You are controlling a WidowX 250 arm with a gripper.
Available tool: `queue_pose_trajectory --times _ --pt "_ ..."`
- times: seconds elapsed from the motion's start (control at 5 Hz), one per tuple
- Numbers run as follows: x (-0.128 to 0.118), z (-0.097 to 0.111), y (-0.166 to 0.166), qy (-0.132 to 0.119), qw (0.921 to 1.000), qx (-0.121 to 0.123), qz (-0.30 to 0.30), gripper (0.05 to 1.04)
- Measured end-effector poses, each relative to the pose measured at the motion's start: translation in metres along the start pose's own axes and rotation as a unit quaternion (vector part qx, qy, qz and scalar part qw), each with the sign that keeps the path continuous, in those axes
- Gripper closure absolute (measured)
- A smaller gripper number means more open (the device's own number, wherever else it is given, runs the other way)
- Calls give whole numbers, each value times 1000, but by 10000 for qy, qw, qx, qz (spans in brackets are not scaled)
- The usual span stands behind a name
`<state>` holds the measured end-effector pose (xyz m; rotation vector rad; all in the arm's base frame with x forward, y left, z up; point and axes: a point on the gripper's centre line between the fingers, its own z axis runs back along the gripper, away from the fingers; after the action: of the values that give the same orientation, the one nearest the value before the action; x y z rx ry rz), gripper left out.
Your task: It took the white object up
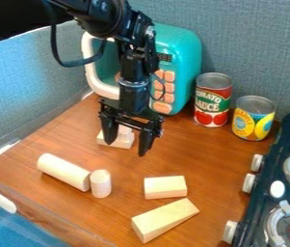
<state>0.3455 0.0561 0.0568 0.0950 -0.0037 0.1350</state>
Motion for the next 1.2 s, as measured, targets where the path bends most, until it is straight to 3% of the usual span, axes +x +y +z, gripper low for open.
queue_pose_trajectory --times 0.2,0.4,0.6,1.0,1.2 --pt "-5 -14 -1 191 9998 -6 -71 83" --pt "-21 -33 -6 289 9915 -64 -1270 83" --pt "-39 -27 -14 130 9697 -321 -2420 83" --pt "-60 -11 -31 -66 9412 -611 -3321 83" --pt "-52 -14 -40 -146 9292 -765 -3612 83"
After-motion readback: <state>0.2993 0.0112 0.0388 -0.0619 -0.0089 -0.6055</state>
